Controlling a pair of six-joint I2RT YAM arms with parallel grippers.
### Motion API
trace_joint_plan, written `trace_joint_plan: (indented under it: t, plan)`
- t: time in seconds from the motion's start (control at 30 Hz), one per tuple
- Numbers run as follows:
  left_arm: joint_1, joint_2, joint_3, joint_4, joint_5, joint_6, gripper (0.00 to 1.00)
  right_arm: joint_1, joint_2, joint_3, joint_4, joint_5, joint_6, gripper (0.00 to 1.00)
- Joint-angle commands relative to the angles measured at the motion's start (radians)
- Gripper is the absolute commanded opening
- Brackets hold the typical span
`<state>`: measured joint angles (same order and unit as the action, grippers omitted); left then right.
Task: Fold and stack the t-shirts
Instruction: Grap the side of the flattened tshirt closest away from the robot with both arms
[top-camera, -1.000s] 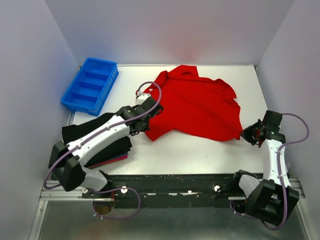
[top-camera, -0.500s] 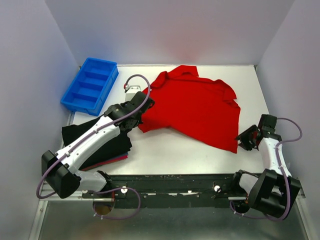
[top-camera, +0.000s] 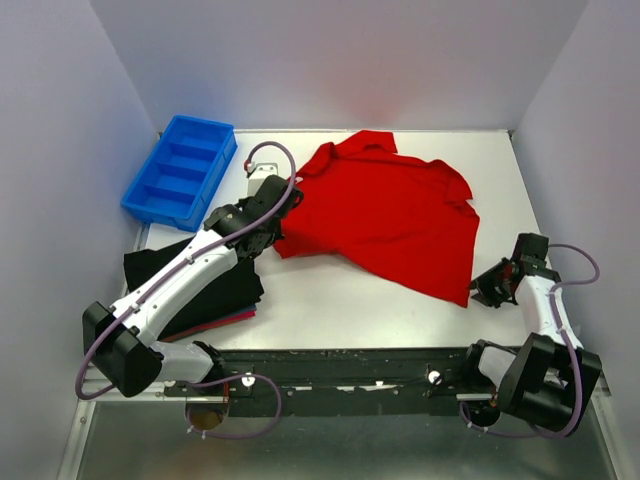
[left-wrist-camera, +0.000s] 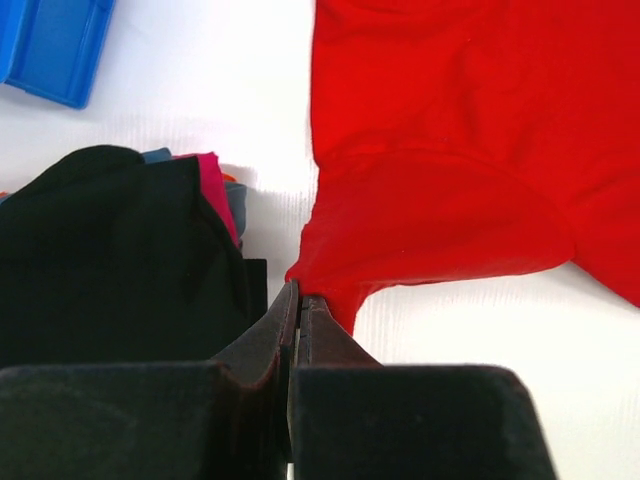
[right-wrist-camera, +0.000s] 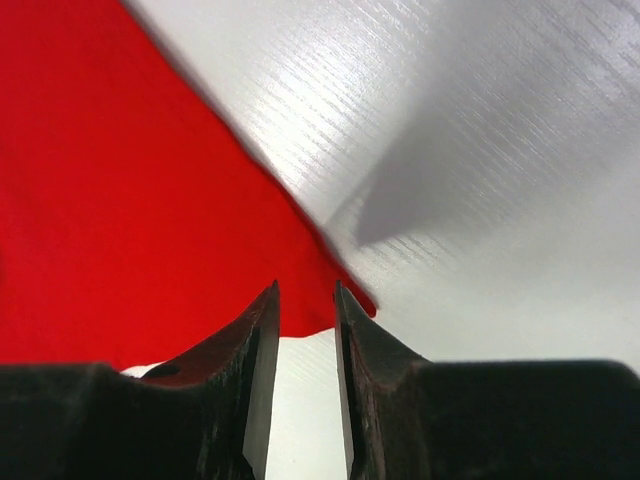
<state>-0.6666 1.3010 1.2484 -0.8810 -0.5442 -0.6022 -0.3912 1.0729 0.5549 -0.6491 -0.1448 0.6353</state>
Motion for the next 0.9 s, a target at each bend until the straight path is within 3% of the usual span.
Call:
trace_joint_plan:
  t: [0.0,0.17,0.33,0.6,0.87]
  plan:
    - [0.007,0.0,-0.03,0.076,0.049,0.027,0.0,0.038,0.025,-0.01,-0.035,0.043,0.033,0.35]
    - [0.007,0.021,-0.029,0.106,0.075,0.038,0.0,0.124,0.07,0.011,-0.086,0.109,0.069,0.31]
    - [0.006,0.038,-0.02,0.117,0.095,0.045,0.0,0.207,0.094,0.02,-0.122,0.215,0.133,0.34]
    - [0.009,0.041,-0.026,0.145,0.148,0.058,0.0,0.222,0.128,0.079,-0.196,0.315,0.176,0.39]
    - [0.012,0.052,-0.04,0.145,0.156,0.051,0.0,0.224,0.136,0.045,-0.153,0.301,0.191,0.37]
